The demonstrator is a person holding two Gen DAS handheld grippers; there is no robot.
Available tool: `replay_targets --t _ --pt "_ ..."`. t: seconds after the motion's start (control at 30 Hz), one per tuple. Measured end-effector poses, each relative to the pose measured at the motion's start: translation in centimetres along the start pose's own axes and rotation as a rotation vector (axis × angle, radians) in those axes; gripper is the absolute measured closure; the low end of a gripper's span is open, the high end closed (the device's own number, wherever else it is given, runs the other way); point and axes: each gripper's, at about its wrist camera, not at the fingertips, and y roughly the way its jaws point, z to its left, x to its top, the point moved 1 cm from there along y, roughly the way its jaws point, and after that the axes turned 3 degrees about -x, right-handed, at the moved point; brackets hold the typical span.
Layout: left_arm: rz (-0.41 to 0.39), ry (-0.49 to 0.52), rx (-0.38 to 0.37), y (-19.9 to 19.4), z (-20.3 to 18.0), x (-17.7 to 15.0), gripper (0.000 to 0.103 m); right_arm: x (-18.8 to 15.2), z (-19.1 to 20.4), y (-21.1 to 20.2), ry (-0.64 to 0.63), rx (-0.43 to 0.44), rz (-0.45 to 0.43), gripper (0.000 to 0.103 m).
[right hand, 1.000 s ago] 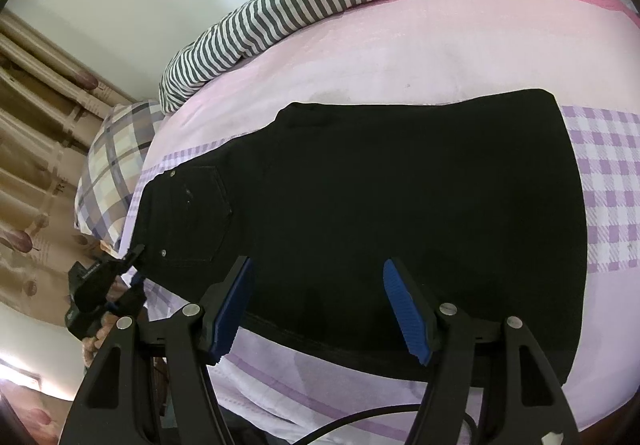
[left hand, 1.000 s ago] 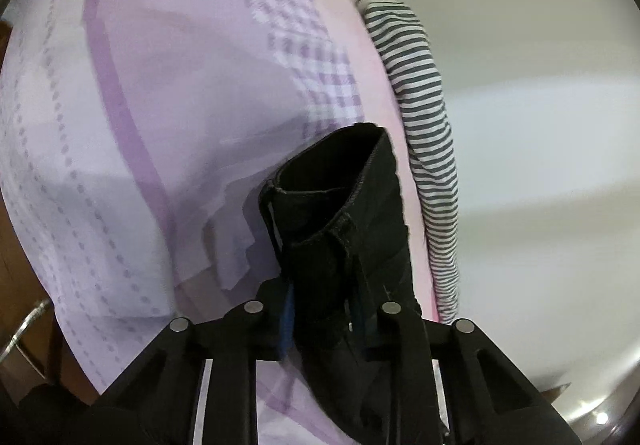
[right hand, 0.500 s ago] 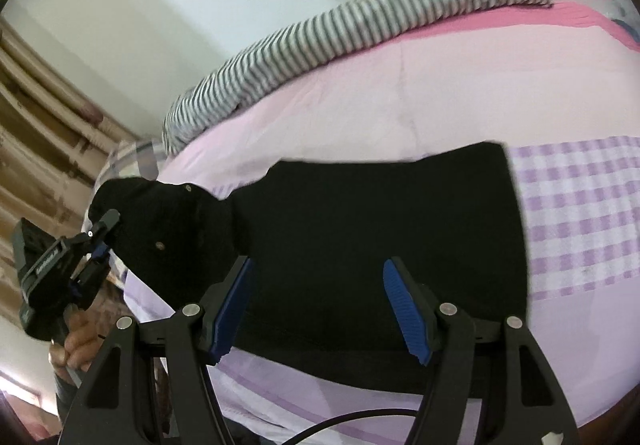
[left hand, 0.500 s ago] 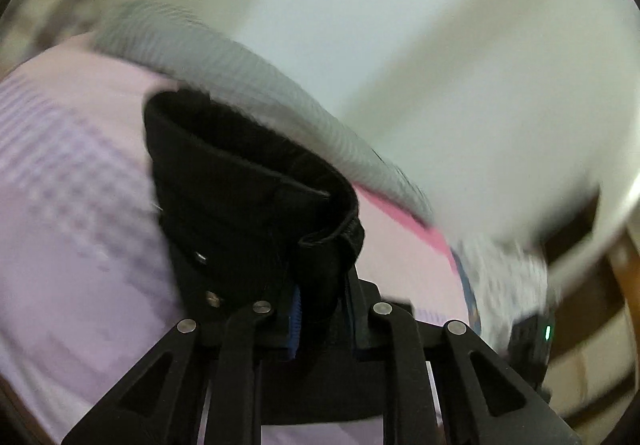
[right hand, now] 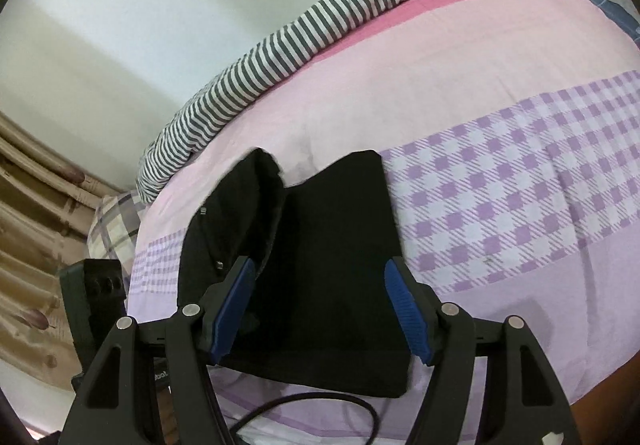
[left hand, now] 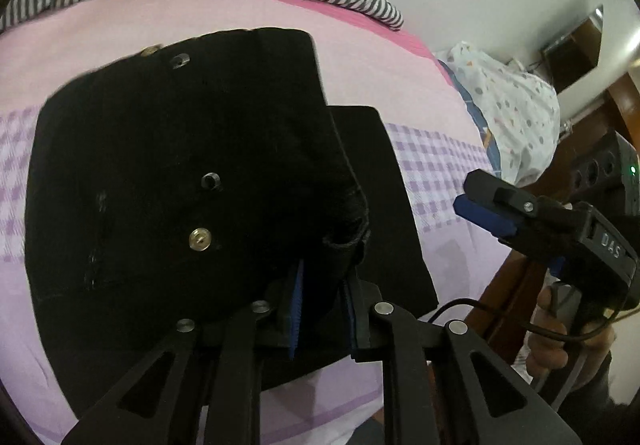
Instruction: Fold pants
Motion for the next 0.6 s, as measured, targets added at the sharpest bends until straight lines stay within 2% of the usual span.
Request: replay_targets --t 0.13,0.3,0.47,0.6 --pt "0.020 0.086 0.009 -1.0 -2.3 -0.2 0.074 0.5 0.0 0.6 -0.027 0.024 0.034 0.037" --pt "-0.046 0.096 0.018 -4.4 -2.4 0.2 0.060 1.4 0.7 3.1 -0.046 0.129 0.140 0.037" --pt "-0.104 0.032 0.104 -7.7 2.4 -0.5 0.059 2.2 1.3 6.3 -0.073 0.197 0.251 0.037" --pt "-0.090 -0.044 0.144 -7.5 5.6 -1.2 0.059 2.9 1.1 8.2 -0.062 0.257 0.296 0.037"
